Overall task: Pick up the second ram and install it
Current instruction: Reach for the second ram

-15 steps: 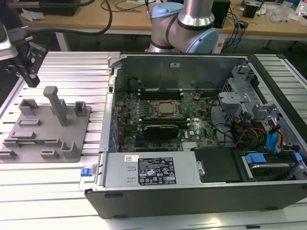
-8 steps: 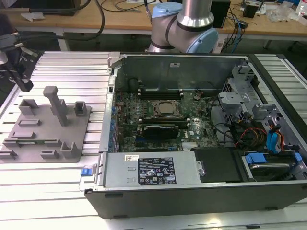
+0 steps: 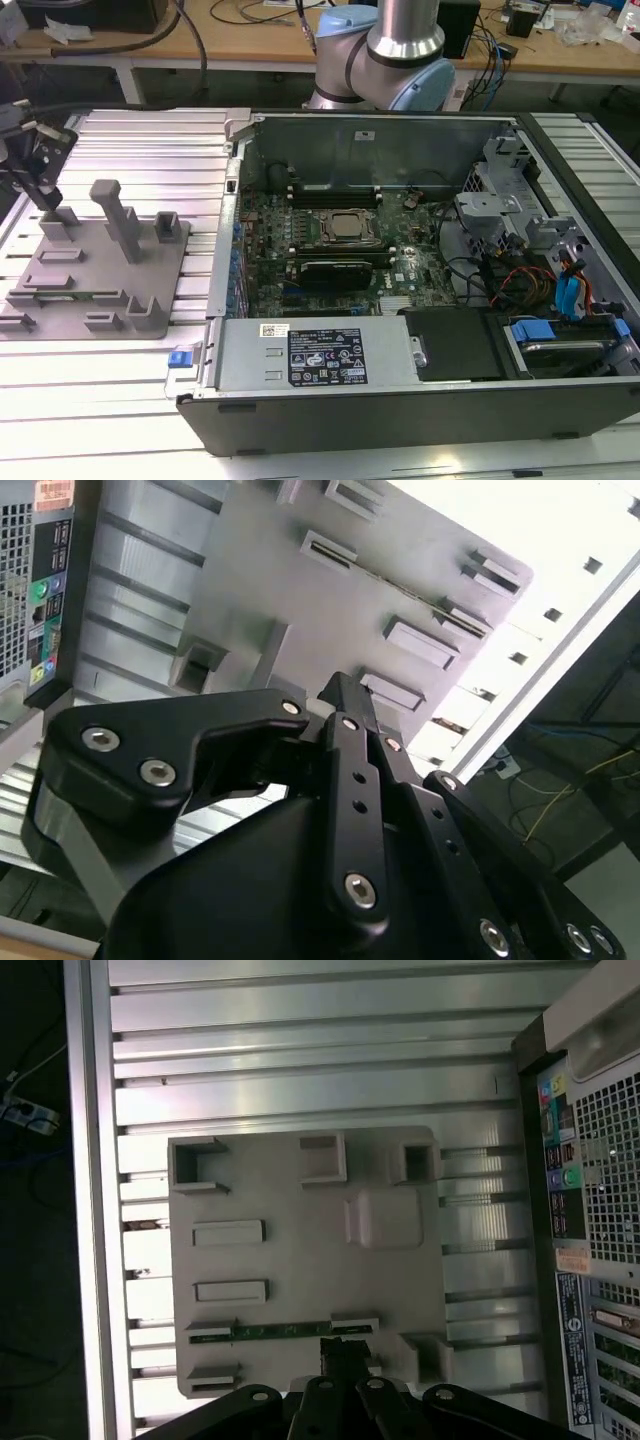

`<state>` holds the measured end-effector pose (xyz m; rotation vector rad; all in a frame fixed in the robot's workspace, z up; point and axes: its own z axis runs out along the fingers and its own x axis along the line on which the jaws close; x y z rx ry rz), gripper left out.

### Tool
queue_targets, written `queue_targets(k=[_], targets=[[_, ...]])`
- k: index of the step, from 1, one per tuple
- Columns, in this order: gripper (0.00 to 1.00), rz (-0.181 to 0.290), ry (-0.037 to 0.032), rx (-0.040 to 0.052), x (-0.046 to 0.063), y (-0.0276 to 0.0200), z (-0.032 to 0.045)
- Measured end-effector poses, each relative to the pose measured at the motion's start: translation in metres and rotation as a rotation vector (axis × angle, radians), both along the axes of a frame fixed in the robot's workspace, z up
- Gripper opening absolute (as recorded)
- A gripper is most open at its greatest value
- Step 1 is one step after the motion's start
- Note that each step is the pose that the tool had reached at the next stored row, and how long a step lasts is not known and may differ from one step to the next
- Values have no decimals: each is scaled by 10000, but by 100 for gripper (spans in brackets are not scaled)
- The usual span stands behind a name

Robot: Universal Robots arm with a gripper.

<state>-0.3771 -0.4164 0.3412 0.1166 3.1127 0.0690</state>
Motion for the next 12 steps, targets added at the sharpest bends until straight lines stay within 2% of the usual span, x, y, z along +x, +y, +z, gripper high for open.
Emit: queue_targets(k=[1,2,3,9,12], targets=[[8,1,1,0,-6,-6,-17],[8,0,0,1,-28,-26,-78],[8,0,0,1,-41,-38,-107],[8,2,-1,2,-139,-110,-257],[8,1,0,2,-140,-110,-259]])
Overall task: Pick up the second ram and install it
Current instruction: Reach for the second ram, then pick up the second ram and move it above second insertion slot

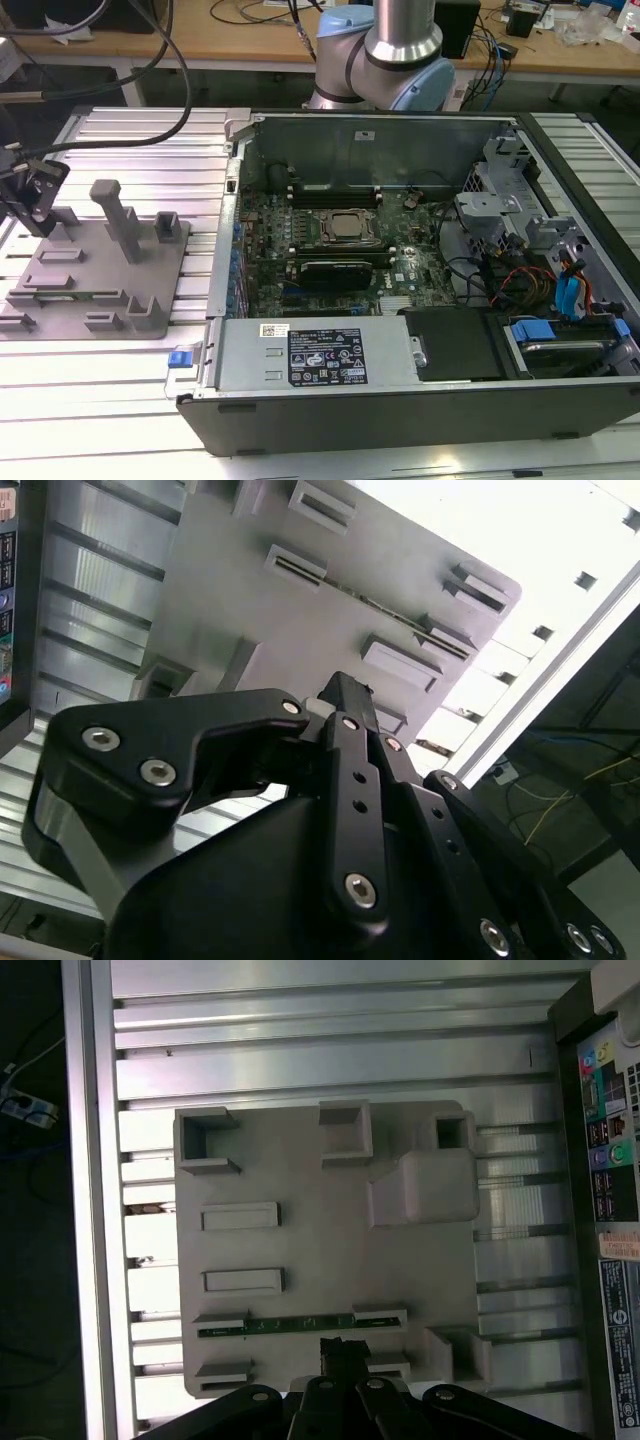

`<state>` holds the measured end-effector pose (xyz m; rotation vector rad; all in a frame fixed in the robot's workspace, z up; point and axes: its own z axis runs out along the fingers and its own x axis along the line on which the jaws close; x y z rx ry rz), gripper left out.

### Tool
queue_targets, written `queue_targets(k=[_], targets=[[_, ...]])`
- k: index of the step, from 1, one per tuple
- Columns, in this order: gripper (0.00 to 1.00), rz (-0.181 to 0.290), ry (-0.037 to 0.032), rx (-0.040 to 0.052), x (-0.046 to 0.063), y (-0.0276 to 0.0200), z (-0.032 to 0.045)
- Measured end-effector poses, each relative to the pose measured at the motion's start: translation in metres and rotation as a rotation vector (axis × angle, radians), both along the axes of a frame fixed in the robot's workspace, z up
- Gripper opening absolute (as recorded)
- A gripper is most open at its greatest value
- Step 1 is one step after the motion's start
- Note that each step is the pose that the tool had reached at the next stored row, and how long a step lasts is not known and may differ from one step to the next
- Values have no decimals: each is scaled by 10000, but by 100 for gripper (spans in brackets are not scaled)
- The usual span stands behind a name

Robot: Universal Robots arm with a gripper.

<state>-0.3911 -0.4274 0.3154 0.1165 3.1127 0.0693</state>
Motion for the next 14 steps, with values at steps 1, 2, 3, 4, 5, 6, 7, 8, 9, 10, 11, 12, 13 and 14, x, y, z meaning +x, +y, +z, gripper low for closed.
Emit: queue_targets(k=[1,2,3,4,5,6,7,8,9,10,11,12,13,14], targets=[[8,0,0,0,0,0,-1],[8,0,0,0,0,0,-1],[8,0,0,0,0,0,-2],[8,0,0,0,0,0,-2],[8,0,0,0,0,0,-2],[8,-1,0,0,0,0,-3],[8,0,0,0,0,0,-3],[8,1,0,0,0,0,-3],[8,0,0,0,0,0,-3],[8,0,0,0,0,0,-3],[8,5,0,0,0,0,-4],[8,22,0,0,0,0,-4],[8,67,0,0,0,0,-3],[8,167,0,0,-1,1,-3]])
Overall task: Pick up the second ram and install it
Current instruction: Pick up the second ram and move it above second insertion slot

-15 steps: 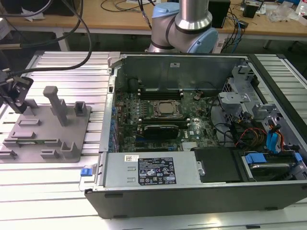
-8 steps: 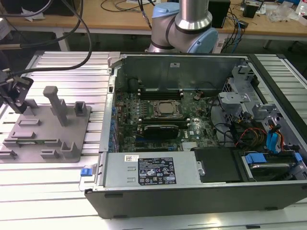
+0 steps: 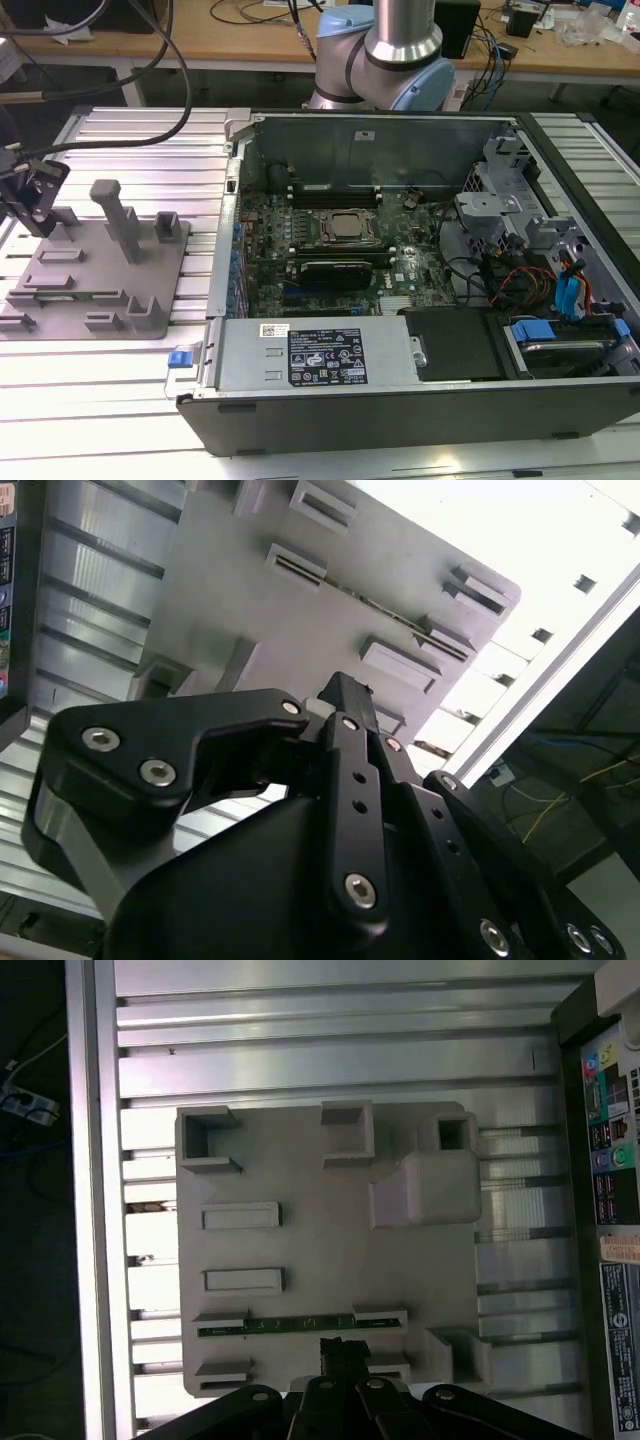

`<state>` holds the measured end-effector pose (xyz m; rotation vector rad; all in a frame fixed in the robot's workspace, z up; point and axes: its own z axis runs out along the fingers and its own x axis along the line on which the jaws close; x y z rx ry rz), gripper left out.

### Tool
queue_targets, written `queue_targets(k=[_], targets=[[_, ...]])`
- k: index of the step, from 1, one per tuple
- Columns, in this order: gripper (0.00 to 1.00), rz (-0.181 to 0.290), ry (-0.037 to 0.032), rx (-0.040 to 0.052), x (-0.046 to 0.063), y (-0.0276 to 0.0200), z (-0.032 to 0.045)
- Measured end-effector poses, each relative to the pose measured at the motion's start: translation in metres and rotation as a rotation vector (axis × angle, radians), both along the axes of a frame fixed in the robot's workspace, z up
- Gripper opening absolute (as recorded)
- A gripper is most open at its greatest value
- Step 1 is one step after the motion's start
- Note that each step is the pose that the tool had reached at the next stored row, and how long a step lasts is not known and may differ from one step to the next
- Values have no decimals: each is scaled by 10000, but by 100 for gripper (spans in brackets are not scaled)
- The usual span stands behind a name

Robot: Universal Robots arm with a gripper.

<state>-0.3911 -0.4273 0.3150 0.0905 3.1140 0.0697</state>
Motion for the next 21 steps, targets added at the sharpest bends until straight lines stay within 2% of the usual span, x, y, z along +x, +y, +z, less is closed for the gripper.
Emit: queue_targets(k=[15,16,19,21], targets=[[8,3470,-1,0,1,3,0],[8,3742,0,0,1,3,0],[8,5012,-1,0,1,4,0],[8,5628,-1,0,1,4,0]])
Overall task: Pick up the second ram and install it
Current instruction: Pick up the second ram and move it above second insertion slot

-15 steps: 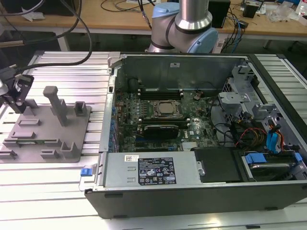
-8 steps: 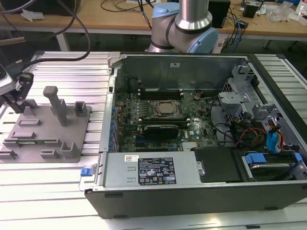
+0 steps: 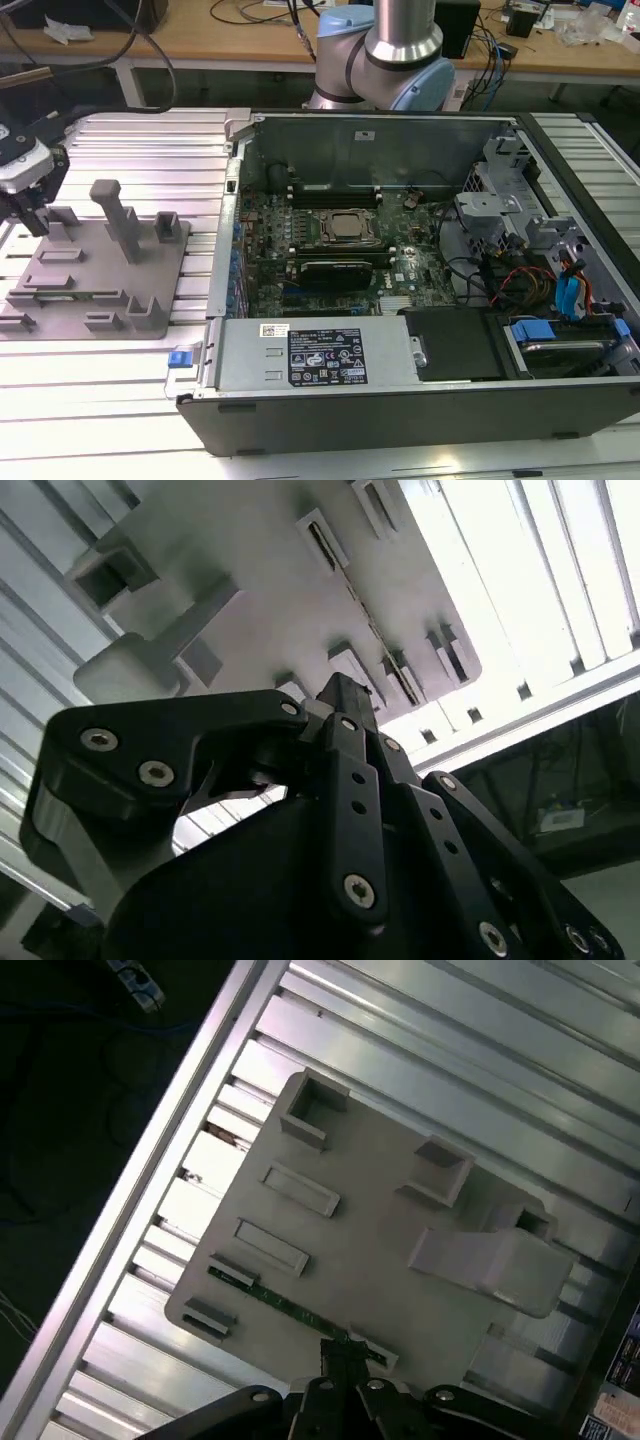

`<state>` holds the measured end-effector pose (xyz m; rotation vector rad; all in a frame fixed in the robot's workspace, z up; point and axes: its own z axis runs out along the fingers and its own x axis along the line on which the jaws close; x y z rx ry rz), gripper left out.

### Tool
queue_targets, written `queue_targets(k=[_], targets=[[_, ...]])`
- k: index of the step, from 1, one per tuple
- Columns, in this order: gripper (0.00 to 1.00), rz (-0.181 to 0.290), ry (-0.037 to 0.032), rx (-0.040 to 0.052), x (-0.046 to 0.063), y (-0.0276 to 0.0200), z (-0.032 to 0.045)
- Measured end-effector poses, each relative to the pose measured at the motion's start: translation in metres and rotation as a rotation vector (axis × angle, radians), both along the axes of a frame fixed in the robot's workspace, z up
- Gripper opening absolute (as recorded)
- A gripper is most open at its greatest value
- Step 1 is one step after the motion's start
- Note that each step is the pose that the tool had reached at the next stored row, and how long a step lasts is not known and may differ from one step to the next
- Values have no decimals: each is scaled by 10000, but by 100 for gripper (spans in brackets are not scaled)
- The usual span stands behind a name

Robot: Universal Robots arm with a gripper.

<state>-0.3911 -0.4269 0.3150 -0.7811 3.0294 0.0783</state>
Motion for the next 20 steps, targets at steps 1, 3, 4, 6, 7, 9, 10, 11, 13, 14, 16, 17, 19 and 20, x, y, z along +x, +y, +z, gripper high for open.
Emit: queue_targets(k=[1,3,4,6,7,9,10,11,13,14,16,17,19,20], targets=[[8,475,0,0,0,0,0],[8,1140,0,-1,0,0,0],[8,1493,0,0,0,0,-1],[8,1985,-1,0,0,0,-2],[8,2208,-1,1,0,0,-3],[8,2639,-1,0,0,0,-5],[8,3052,0,0,0,0,-6],[8,3450,0,0,0,0,-8],[8,4181,0,0,0,0,-13],[8,4530,1,-1,0,0,-16],[8,4993,0,0,0,0,-26],[8,5319,1,-1,0,0,-32],[8,6001,0,0,0,0,-47],[8,6393,0,0,0,0,-55]])
